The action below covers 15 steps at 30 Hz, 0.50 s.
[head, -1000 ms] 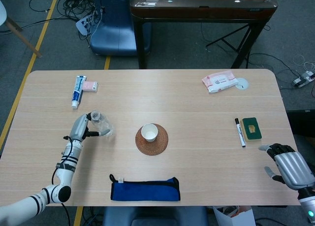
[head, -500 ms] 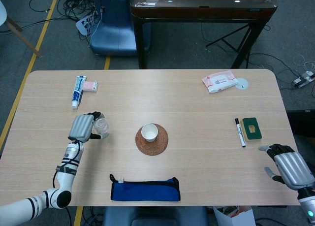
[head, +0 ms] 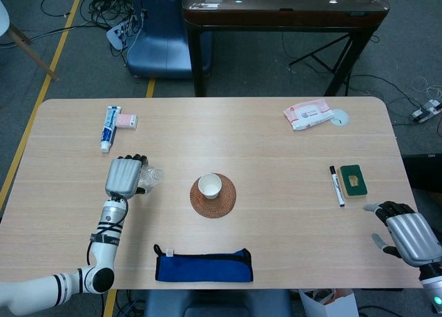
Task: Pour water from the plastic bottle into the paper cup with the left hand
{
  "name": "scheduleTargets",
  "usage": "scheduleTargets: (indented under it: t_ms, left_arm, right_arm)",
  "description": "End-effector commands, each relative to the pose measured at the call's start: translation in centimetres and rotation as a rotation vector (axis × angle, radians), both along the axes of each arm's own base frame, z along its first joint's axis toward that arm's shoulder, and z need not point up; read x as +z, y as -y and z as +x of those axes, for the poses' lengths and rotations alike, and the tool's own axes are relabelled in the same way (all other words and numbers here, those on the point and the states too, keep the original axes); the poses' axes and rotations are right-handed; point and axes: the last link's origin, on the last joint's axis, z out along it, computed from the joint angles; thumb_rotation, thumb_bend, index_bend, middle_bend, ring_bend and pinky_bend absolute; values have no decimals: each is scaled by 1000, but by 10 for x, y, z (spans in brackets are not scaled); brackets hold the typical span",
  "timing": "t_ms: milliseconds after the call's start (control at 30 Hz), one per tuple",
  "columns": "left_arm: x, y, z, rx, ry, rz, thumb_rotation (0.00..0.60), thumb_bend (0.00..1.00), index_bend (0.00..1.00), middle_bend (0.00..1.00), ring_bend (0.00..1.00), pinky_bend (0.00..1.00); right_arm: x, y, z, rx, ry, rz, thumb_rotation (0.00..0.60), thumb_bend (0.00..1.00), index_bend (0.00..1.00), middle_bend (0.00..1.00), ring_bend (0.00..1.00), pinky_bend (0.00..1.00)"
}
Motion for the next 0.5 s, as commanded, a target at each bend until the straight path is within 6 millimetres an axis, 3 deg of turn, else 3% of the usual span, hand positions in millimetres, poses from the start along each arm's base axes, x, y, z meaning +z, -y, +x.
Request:
scheduleTargets:
  t_ms: [33, 500]
  left_arm:
    - [-3, 0, 1, -12, -50, 9, 600, 100, 753, 732, 464, 509]
    - [-10, 2, 16, -67, -351, 109, 600, 102, 758, 749, 472, 509]
  right_arm:
    - [0, 0, 0, -1, 0, 0, 600, 310, 286, 322, 247, 326]
    - [0, 0, 0, -1, 0, 2, 600, 311, 286, 322, 247, 327]
